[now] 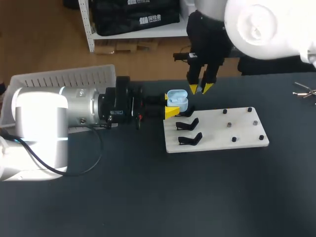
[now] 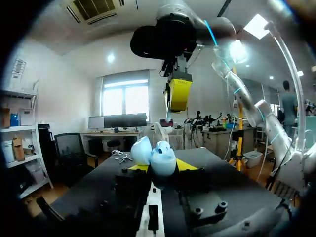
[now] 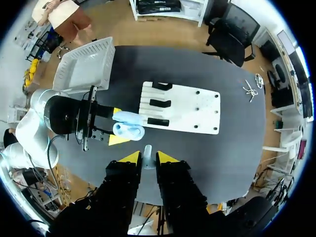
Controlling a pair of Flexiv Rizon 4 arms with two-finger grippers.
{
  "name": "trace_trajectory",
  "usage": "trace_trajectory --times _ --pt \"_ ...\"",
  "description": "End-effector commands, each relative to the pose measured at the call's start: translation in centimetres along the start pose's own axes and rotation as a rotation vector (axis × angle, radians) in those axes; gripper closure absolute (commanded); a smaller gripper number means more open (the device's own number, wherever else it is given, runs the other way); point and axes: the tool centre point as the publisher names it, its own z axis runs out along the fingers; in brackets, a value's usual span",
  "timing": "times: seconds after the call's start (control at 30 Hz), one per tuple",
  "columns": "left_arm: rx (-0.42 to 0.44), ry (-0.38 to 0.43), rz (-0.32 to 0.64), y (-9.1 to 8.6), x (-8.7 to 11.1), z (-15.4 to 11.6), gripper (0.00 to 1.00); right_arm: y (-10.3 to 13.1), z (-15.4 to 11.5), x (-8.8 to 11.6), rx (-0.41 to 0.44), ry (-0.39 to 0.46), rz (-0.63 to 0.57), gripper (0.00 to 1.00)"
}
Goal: Pick up each earbud case from the left stands, insert the matching earbuds, close the lid, and place the case in the box.
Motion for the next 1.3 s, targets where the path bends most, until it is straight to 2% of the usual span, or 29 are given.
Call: trace_trajectory --times 0.03,0.47,0.73,0.93,1.3 --pt "0.0 -0.002 0.001 0.1 0.1 0.1 1.0 1.2 0.2 -1.2 0.018 0.06 -0.006 1.0" --pt "0.0 -0.002 0.001 0.1 0.1 0.1 1.0 1.2 0.2 -1.2 0.018 0.06 -0.006 1.0" --pt "0.0 -0.002 0.001 0.1 0.1 0.1 1.0 3.2 -0.4 -1.2 0.095 0.115 -0.204 1.0" --pt "0.0 -0.002 0.001 0.1 0.1 0.1 1.0 3.5 0.2 -1.2 0.094 0.163 -0.327 1.0" --pt "0.0 -0.002 0.001 0.1 0.1 0.1 1.0 3.2 0.9 -1.5 0.094 0.177 -0.408 1.0"
